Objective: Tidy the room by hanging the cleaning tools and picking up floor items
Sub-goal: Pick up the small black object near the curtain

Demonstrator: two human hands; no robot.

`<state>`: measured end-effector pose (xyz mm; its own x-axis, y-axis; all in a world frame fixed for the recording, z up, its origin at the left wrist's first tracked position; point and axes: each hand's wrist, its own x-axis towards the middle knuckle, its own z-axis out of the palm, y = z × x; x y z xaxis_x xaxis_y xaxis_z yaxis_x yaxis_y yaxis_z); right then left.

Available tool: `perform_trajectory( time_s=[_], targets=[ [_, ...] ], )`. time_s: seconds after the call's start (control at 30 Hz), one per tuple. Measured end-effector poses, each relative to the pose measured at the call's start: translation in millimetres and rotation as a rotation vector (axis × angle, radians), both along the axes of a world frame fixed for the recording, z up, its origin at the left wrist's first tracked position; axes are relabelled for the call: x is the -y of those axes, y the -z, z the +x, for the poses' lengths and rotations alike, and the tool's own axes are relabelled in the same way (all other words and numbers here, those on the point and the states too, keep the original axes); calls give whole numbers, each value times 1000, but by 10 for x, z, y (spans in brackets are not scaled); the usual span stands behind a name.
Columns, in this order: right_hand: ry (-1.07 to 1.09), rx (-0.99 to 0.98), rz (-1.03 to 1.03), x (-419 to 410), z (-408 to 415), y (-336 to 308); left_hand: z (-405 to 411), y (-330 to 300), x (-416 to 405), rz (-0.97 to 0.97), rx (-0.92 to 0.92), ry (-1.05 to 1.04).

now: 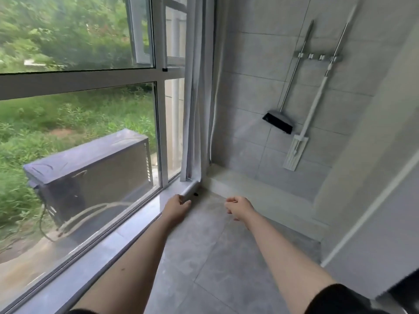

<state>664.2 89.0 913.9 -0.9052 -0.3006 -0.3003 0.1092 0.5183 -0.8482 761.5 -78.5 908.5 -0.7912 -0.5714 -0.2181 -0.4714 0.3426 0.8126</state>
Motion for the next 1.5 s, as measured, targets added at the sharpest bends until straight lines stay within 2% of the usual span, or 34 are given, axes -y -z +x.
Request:
perform_trajectory(
  time_s=[0.13,0.43,1.03,1.27,1.5],
  targets=[
    [45,-1,33,270,-224,27,-412,151,381,-4,-15,23],
    [130,51,52,842,-1028,287,-1383,581,996,63,95,128],
    [66,220,102,1635,-4448,1078,-4684,1364,1588,111,237,91],
    [15,262,132,1934,-5561,1749,-5669,2013,1830,142,322,66],
    [-64,413,192,2481,-6823,2744,-6861,3024,2267,225,432,2]
  ],
)
